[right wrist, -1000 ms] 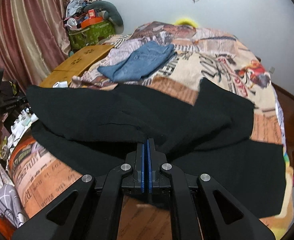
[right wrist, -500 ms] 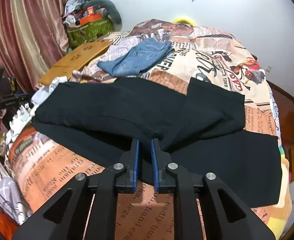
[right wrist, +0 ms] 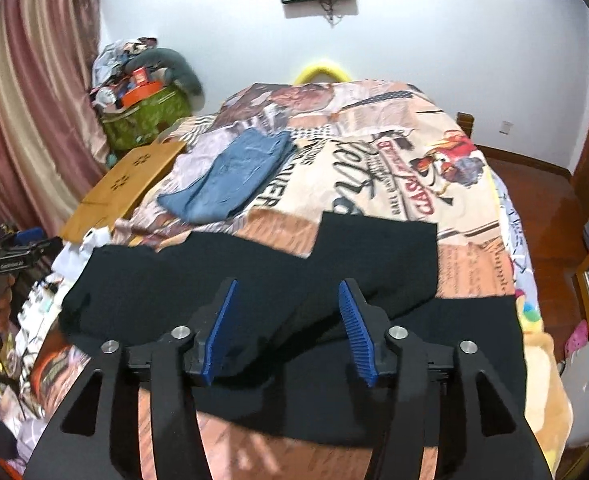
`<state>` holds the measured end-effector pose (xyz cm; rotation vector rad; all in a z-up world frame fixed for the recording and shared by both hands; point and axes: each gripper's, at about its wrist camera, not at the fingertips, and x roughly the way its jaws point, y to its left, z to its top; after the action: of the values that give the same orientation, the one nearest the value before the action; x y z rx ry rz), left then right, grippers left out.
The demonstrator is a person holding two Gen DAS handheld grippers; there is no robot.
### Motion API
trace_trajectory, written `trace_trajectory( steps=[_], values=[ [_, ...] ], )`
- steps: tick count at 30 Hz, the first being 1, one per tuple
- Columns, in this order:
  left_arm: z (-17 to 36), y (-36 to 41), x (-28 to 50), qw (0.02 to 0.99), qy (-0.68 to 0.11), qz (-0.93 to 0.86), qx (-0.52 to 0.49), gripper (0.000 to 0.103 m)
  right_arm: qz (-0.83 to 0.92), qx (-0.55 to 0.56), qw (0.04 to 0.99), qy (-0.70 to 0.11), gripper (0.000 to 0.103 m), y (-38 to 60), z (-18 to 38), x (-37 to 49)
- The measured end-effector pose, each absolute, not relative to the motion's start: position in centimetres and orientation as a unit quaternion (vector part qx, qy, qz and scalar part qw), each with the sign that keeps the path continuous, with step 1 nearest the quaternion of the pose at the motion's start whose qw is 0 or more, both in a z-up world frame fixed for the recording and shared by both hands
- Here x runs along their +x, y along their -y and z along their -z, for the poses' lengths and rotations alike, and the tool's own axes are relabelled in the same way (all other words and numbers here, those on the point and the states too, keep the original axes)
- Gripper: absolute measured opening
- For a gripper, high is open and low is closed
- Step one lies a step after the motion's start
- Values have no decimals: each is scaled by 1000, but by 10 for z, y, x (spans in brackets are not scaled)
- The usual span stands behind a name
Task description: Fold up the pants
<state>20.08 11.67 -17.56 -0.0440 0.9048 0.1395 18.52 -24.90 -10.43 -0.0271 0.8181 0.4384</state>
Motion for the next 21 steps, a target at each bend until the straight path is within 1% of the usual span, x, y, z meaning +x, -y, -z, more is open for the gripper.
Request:
trace_trajectory(
  steps=[3,10,17,21],
  values=[
    [178,-111,222,892,-446,-62,-31,96,-207,-15,893,-400,56,253,105,205],
    [188,-94,268,889,-455,-55,-16,96,-200,-15,882,-427,57,255,124,259],
    [209,-86,309,880,-473,-47,-16,96,-197,-37,864,-461,57,238,160,316],
    [229,-83,328,872,-488,-45,-15,96,-198,-57,850,-485,57,224,182,343]
  ],
)
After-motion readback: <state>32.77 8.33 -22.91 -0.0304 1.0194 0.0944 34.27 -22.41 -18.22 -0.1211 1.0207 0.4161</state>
